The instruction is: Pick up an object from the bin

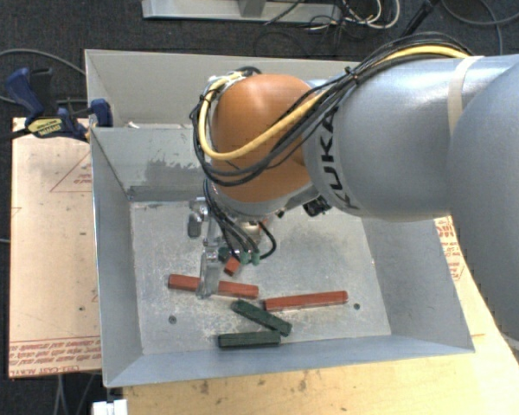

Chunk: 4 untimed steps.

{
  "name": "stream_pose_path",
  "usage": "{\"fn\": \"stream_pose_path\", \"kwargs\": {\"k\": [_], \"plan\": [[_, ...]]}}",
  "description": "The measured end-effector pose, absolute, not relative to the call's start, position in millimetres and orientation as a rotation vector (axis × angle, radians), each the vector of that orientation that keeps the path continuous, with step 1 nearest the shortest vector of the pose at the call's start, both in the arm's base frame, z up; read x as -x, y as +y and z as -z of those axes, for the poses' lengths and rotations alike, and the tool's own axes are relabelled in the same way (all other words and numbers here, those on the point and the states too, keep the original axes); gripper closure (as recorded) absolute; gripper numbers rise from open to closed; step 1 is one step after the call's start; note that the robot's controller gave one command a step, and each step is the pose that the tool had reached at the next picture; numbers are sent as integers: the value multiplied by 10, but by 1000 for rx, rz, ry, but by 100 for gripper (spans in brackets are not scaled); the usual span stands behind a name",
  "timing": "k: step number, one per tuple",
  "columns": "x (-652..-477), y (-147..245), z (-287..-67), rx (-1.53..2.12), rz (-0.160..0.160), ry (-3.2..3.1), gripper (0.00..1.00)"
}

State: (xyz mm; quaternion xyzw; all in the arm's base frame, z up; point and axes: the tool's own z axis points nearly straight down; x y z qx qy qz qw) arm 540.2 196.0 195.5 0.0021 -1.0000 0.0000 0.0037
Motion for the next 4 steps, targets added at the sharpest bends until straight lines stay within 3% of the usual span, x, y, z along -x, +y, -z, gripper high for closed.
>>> {"fn": "stream_pose_path", "kwargs": {"k": [1, 2, 3, 4], "plan": [[-5283, 1667, -654, -100, -2, -3133, 0], [-5320, 1601, -1011, -24, 4, -3145, 0], [-5409, 1545, -1076, 222, 3, -3135, 0], [-5397, 1567, -674, 186, 0, -3133, 0]]}}
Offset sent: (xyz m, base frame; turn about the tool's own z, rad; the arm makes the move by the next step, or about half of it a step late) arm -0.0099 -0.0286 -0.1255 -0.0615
